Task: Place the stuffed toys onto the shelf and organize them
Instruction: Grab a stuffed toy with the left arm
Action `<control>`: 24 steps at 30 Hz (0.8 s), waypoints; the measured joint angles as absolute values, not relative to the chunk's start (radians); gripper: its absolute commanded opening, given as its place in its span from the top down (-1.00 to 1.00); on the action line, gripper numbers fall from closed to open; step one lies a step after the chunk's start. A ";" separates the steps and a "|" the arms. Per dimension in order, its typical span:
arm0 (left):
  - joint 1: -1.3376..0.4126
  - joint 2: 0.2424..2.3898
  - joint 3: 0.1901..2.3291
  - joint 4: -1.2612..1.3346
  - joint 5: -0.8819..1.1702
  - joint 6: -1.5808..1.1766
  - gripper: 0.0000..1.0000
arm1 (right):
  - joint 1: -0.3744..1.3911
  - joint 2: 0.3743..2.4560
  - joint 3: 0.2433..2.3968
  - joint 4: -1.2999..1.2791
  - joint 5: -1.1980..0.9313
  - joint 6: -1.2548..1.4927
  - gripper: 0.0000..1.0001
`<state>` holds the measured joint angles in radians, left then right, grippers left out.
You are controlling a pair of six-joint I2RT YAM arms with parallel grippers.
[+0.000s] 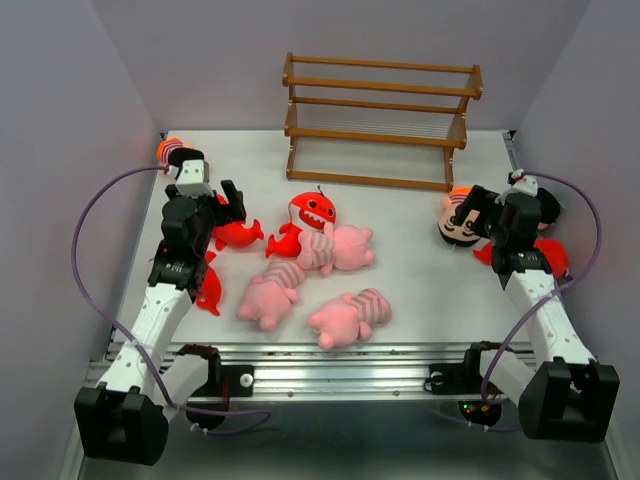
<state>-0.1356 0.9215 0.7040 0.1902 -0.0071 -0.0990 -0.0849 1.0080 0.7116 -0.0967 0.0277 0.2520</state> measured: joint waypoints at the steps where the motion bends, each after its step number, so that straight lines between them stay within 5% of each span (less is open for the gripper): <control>1: -0.136 0.918 0.704 0.191 -0.010 -0.099 -0.98 | -0.085 1.008 0.712 -0.097 0.028 0.253 -1.00; 9: -0.136 0.908 0.709 0.189 -0.024 -0.100 -0.98 | -0.085 1.007 0.712 -0.097 -0.033 0.205 -1.00; 18: -0.135 0.933 0.722 0.190 -0.045 -0.116 -0.98 | -0.085 0.931 0.613 -0.104 -0.542 -0.103 -1.00; 24: -0.076 0.988 0.722 0.199 -0.015 -0.161 -0.97 | -0.085 0.955 0.632 -0.183 -0.674 -0.224 -1.00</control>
